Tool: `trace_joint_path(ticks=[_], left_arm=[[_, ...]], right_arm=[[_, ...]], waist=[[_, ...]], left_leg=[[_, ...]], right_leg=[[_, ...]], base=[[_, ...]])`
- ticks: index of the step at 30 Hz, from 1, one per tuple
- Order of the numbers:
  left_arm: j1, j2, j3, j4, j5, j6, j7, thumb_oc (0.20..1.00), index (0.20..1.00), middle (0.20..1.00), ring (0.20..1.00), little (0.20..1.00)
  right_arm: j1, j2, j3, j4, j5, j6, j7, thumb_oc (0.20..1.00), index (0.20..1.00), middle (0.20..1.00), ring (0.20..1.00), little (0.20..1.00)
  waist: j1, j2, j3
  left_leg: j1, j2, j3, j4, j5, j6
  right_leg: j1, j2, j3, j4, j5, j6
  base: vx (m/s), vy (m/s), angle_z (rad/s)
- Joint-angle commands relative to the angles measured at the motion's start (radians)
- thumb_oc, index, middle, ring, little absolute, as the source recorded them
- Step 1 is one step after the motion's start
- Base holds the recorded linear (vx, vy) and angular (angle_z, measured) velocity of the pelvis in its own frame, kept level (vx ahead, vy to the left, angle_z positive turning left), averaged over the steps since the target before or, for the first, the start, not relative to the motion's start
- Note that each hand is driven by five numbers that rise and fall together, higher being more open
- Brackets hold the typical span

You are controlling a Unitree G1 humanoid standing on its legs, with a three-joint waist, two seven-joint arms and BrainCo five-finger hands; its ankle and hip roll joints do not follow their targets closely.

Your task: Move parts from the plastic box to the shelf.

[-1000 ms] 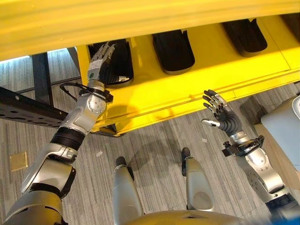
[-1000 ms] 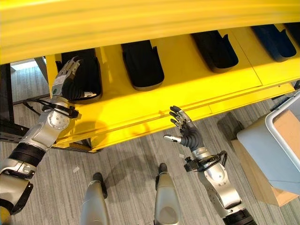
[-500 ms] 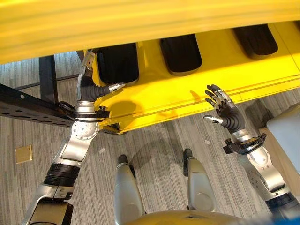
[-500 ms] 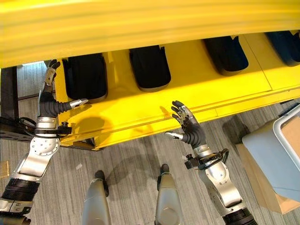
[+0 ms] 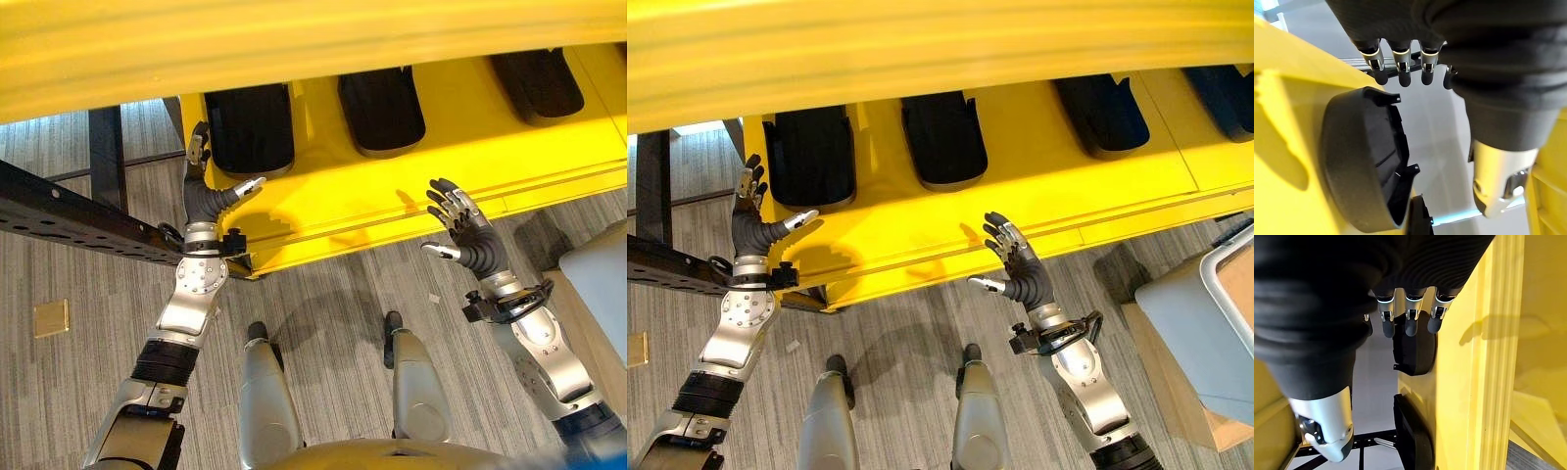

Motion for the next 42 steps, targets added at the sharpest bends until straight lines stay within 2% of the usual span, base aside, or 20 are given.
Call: trace_joint_path(ticks=[1, 12, 30, 36, 42], left_arm=[[-0.056, 0.009, -0.030, 0.019, -0.040, -0.044, 0.027, 1.000, 1.000, 1.000, 1.000, 1.000], [-0.057, -0.049, -0.002, 0.093, -0.165, -0.060, 0.068, 1.000, 1.000, 1.000, 1.000, 1.000], [-0.002, -0.050, 0.059, 0.091, -0.192, -0.070, 0.104, 1.000, 1.000, 1.000, 1.000, 1.000], [0.054, -0.048, 0.084, 0.058, -0.212, -0.077, 0.088, 1.000, 1.000, 1.000, 1.000, 1.000], [0.220, -0.034, 0.126, -0.062, -0.289, -0.086, -0.023, 1.000, 1.000, 1.000, 1.000, 1.000]], right_arm=[[-0.026, 0.004, -0.009, -0.043, 0.003, -0.068, -0.019, 1.000, 1.000, 1.000, 1.000, 1.000], [-0.023, -0.009, 0.010, -0.052, 0.000, -0.068, -0.047, 1.000, 1.000, 1.000, 1.000, 1.000], [-0.030, -0.014, 0.019, -0.057, 0.008, -0.069, -0.058, 1.000, 1.000, 1.000, 1.000, 1.000], [-0.024, -0.012, 0.010, -0.056, -0.001, -0.065, -0.064, 1.000, 1.000, 1.000, 1.000, 1.000], [-0.002, -0.012, -0.023, -0.063, -0.003, -0.058, -0.049, 1.000, 1.000, 1.000, 1.000, 1.000]], waist=[[-0.001, -0.017, -0.028], [-0.001, -0.026, -0.023], [0.012, -0.030, -0.014], [0.019, -0.026, -0.014], [0.038, -0.014, -0.009]], left_leg=[[0.022, 0.032, -0.014, -0.024, 0.068, 0.000], [0.012, 0.032, -0.016, -0.016, 0.072, 0.000], [0.012, 0.028, -0.016, -0.015, 0.072, 0.002], [0.016, 0.025, -0.020, -0.015, 0.071, 0.002], [0.039, 0.024, -0.025, -0.024, 0.073, 0.002]], right_leg=[[-0.022, -0.022, 0.049, 0.057, 0.075, 0.004], [-0.036, -0.021, 0.056, 0.065, 0.078, 0.004], [-0.035, -0.025, 0.052, 0.070, 0.077, 0.003], [-0.028, -0.027, 0.051, 0.072, 0.074, 0.003], [0.003, -0.030, 0.043, 0.080, 0.060, 0.001]], base=[[0.00, 0.000, 0.00], [0.00, 0.000, 0.00], [0.00, 0.000, 0.00], [0.00, 0.000, 0.00], [0.00, -0.006, 0.00]])
